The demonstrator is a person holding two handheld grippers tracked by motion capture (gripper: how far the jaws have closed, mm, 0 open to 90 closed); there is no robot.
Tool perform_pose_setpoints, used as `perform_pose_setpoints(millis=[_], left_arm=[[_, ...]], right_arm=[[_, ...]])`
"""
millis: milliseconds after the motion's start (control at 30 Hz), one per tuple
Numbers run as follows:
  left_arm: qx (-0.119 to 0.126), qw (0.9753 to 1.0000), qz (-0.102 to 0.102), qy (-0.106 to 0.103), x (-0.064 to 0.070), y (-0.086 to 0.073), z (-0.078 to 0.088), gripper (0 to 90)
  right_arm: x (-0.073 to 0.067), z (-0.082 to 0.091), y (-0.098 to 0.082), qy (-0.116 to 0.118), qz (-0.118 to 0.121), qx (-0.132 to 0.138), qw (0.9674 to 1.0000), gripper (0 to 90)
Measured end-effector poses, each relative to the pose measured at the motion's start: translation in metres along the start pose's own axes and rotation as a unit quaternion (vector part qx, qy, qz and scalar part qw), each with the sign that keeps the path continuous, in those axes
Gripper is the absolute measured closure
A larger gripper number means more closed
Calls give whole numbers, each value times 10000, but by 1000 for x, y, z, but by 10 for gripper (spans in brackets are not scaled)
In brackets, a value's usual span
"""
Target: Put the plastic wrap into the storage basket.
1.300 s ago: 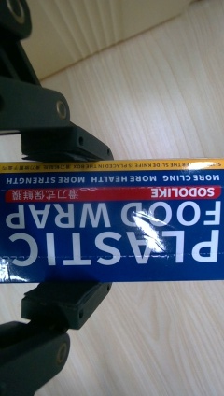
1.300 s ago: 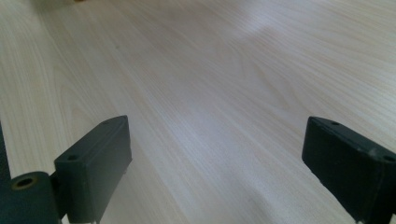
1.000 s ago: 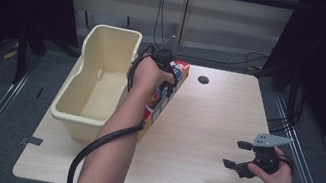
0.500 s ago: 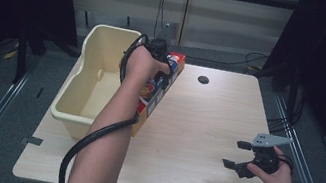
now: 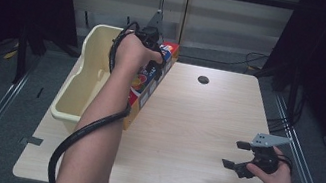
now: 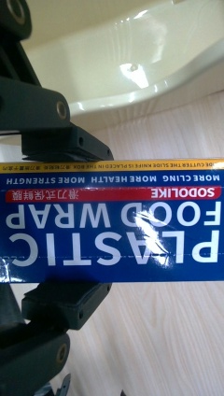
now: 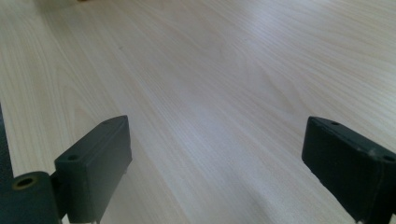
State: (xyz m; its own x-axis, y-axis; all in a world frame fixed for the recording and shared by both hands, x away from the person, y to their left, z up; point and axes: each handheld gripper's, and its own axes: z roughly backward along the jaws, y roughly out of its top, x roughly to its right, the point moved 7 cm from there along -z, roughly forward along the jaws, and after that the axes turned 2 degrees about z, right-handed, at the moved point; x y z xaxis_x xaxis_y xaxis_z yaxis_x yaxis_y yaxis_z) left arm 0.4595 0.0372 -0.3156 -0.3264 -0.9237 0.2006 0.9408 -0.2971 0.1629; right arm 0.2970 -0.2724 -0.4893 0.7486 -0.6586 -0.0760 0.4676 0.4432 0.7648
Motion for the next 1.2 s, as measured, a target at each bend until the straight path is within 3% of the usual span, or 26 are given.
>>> perform_pose_setpoints(millis=[1200], left_arm=[[241, 9979, 574, 190, -55, -23, 57, 410]], right_arm=[[-3, -2, 0, 58, 52, -74, 9999, 83]])
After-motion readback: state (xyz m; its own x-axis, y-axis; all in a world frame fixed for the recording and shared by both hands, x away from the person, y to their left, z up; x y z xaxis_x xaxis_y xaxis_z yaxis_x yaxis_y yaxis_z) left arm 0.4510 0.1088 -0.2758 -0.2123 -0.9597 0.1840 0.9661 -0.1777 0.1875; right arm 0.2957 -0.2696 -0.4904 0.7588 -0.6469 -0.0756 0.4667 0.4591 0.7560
